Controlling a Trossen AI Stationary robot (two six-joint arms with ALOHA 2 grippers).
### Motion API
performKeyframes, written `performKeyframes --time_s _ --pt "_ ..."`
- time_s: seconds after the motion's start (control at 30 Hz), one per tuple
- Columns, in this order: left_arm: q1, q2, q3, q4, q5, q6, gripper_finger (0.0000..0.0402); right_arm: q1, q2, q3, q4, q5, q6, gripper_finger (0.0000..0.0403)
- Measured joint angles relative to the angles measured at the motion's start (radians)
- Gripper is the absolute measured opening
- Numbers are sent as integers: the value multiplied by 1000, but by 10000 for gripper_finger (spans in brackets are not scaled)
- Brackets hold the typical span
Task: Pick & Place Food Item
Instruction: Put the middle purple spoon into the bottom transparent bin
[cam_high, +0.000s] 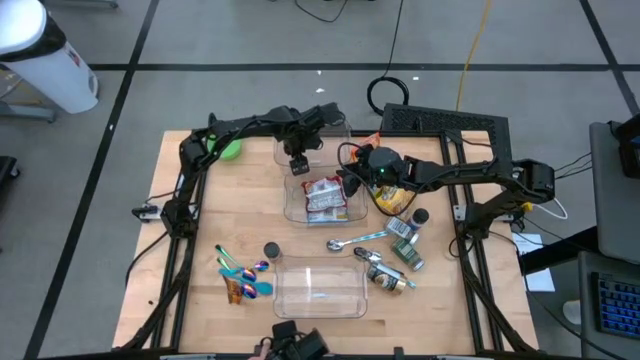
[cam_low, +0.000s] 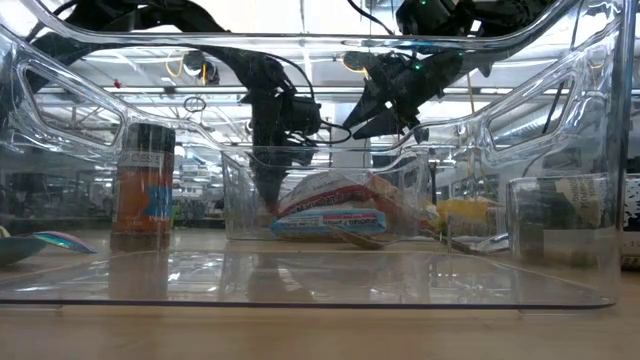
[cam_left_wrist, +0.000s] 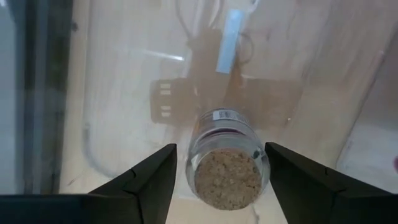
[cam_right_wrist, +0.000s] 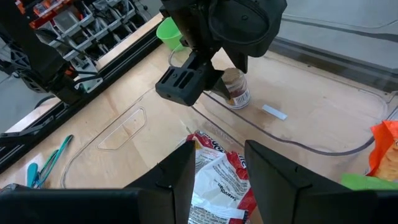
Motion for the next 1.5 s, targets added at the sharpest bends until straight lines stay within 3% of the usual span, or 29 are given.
performKeyframes --time_s 0.4,0.5,0.63,0.77,0.9,1.07,1.27,1.5 --pt "-3 -2 363 -279 25 -28 252 0 0 0 0 0 -16 130" --pt "4 -22 439 -348 165 -64 252 0 0 0 1 0 -15 130" --pt "14 -112 447 -331 413 -73 252 0 -9 0 -2 -3 8 130" --pt "22 -230 418 -317 484 -62 253 0 -37 0 -3 -2 5 130" --pt "38 -381 308 -282 492 -54 253 -4 -73 0 -1 1 -17 130" --pt "59 -623 16 -125 549 -101 253 -22 -117 0 2 2 -30 130" --pt "53 -947 -396 114 567 -268 253 -46 -137 0 7 2 -30 130" --pt "-45 -1278 -794 432 565 -569 253 -56 -136 0 48 3 -19 130"
